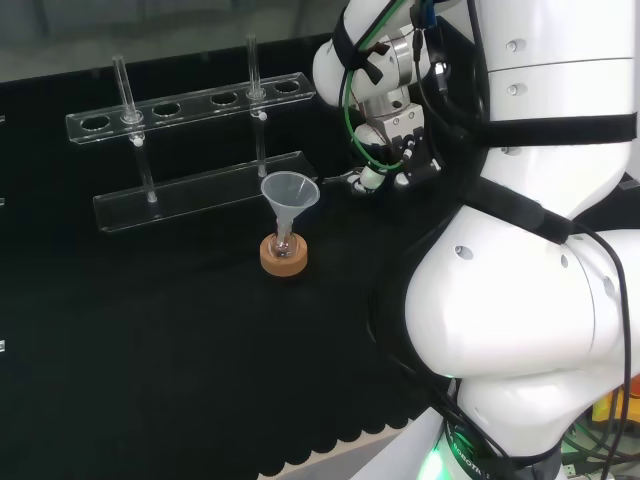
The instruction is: Pick up the weighing funnel.
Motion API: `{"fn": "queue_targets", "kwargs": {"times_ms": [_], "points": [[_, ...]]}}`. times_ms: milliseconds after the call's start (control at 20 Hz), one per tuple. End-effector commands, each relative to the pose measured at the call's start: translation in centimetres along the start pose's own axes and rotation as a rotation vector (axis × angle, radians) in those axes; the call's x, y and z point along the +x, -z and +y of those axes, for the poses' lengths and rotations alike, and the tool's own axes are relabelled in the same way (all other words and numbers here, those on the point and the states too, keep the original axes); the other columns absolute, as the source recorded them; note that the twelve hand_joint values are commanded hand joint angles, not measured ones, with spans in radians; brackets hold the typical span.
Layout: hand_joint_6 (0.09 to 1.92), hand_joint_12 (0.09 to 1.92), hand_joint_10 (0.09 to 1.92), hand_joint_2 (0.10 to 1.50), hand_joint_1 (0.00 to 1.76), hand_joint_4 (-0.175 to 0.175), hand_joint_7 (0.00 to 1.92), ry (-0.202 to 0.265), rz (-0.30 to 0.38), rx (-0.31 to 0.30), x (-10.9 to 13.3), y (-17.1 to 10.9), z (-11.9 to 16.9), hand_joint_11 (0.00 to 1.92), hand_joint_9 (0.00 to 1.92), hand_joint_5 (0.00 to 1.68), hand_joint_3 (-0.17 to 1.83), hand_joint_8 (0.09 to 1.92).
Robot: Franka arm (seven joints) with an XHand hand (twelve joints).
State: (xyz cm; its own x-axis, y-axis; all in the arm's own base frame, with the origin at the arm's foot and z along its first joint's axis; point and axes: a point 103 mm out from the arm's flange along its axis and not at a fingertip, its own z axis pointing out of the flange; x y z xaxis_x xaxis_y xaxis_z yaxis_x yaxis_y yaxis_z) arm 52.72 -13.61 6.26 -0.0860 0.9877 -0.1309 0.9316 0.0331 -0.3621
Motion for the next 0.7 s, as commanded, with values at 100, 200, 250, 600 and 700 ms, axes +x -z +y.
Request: {"fn": "queue_targets", "kwargs": {"times_ms": [100, 200, 250, 600, 700], "points": [[0.78, 1.36, 0.54, 0.65, 0.9, -0.007, 0.43, -0.004, -0.022, 0.012, -0.2, 0.0, 0.1, 0.37, 0.7, 0.7, 0.62, 0.67], [0.8, 1.36, 0.54, 0.65, 0.9, -0.006, 0.43, -0.008, -0.028, 0.015, -0.4, -0.1, 0.0, 0.38, 0.7, 0.7, 0.63, 0.67], [0.81, 1.36, 0.54, 0.65, 0.9, -0.002, 0.43, -0.01, -0.026, 0.013, -0.4, -0.1, 0.0, 0.37, 0.7, 0.71, 0.63, 0.67], [1.04, 1.32, 0.51, 0.68, 1.07, 0.173, 0.51, -0.04, -0.047, -0.041, -0.2, 0.7, -0.2, 0.44, 0.77, 1.08, 0.77, 0.64], [1.07, 1.31, 0.51, 0.66, 1.07, 0.175, 0.52, -0.046, -0.048, -0.056, -0.2, 1.1, -0.3, 0.46, 0.79, 1.09, 0.82, 0.63]]}}
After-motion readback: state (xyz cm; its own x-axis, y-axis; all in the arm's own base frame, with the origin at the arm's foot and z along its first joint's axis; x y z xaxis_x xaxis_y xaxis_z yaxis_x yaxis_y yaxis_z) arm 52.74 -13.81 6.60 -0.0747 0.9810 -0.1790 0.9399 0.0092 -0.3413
